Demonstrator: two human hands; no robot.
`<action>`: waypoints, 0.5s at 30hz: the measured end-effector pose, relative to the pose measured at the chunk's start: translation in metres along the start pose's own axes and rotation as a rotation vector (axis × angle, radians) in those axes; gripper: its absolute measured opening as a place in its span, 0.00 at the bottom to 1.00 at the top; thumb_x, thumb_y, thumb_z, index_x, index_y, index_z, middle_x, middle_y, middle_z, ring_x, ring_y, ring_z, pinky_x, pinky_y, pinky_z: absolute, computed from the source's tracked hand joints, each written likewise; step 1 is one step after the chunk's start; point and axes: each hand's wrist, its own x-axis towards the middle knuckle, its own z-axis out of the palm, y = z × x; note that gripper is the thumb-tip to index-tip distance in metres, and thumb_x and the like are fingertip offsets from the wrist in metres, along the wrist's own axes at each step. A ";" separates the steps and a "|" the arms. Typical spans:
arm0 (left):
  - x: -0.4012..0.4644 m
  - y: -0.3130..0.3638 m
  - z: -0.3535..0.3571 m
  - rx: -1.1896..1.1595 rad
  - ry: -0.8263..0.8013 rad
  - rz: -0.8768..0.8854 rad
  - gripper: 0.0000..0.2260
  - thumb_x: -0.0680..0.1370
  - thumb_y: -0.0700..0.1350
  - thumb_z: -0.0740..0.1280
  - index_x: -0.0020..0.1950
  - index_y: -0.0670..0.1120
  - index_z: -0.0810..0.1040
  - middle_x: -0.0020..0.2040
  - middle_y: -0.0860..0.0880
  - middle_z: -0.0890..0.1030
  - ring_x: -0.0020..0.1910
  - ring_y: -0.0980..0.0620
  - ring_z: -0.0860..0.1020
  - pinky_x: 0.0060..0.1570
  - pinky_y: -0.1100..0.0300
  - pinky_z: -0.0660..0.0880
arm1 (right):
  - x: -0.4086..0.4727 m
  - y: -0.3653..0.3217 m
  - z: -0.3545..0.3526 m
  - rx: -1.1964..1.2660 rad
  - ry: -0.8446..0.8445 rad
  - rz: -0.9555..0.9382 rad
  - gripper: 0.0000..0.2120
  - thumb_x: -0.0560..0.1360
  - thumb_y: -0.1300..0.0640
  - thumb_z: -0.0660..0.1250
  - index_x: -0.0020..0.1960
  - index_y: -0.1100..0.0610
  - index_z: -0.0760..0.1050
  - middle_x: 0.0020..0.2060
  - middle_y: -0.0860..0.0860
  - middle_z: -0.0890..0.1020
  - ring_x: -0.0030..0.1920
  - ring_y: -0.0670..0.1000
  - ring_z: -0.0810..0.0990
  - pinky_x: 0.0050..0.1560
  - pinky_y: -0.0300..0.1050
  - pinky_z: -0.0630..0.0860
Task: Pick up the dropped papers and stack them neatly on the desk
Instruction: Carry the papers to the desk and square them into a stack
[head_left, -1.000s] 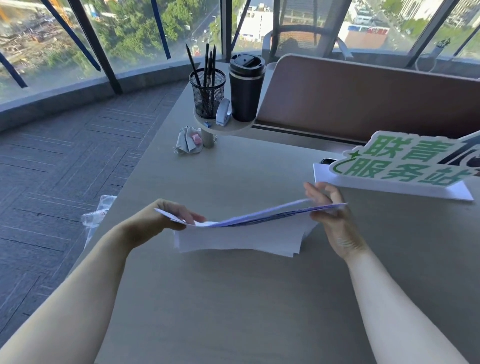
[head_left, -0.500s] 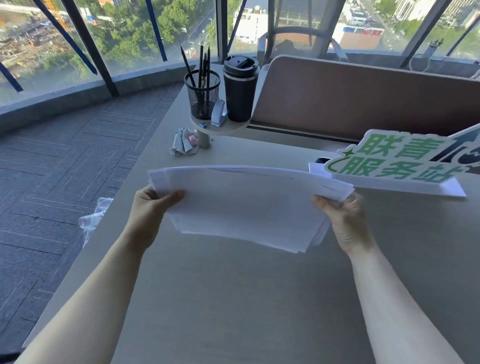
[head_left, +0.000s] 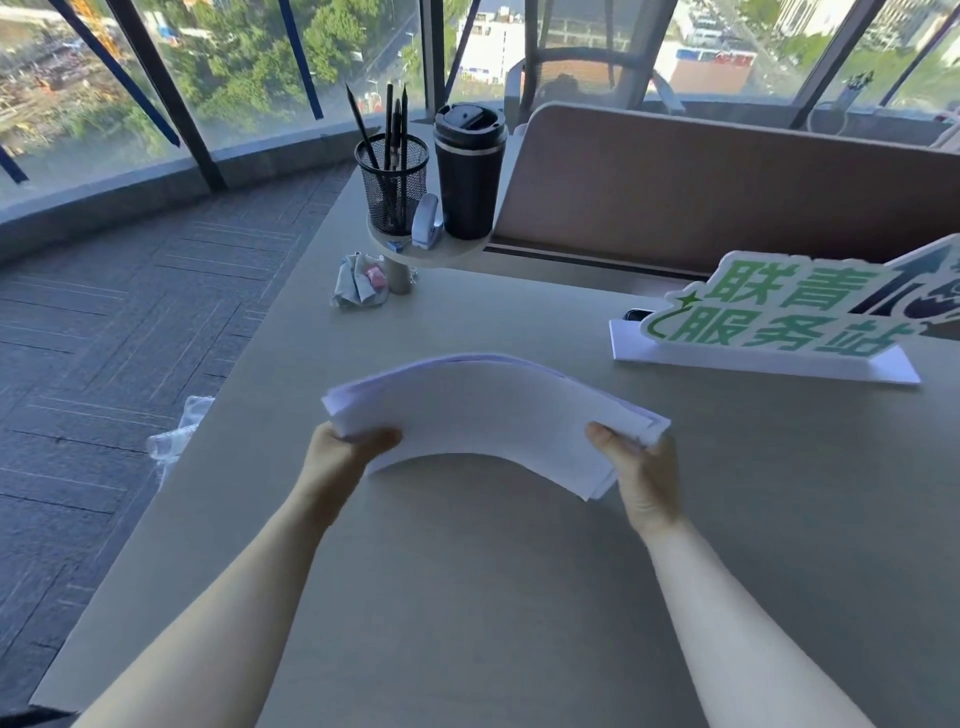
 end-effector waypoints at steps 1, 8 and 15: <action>0.003 0.001 -0.001 -0.034 0.011 0.016 0.10 0.67 0.36 0.75 0.47 0.44 0.82 0.35 0.54 0.86 0.34 0.59 0.82 0.34 0.68 0.75 | 0.001 -0.002 0.000 0.021 -0.005 -0.012 0.09 0.70 0.69 0.72 0.42 0.56 0.84 0.36 0.46 0.87 0.38 0.46 0.84 0.41 0.41 0.79; 0.017 0.004 0.009 -0.053 -0.035 0.023 0.18 0.63 0.37 0.76 0.52 0.42 0.81 0.42 0.50 0.86 0.40 0.54 0.84 0.40 0.63 0.79 | 0.008 -0.001 0.016 0.033 -0.016 -0.010 0.09 0.72 0.72 0.69 0.50 0.64 0.81 0.36 0.44 0.87 0.39 0.43 0.85 0.41 0.34 0.78; 0.016 -0.006 0.012 0.029 -0.029 -0.041 0.06 0.70 0.33 0.72 0.44 0.40 0.81 0.27 0.57 0.82 0.26 0.63 0.77 0.30 0.71 0.71 | 0.006 0.016 0.013 -0.033 0.042 0.112 0.11 0.72 0.72 0.70 0.43 0.56 0.81 0.31 0.40 0.86 0.35 0.37 0.83 0.38 0.29 0.77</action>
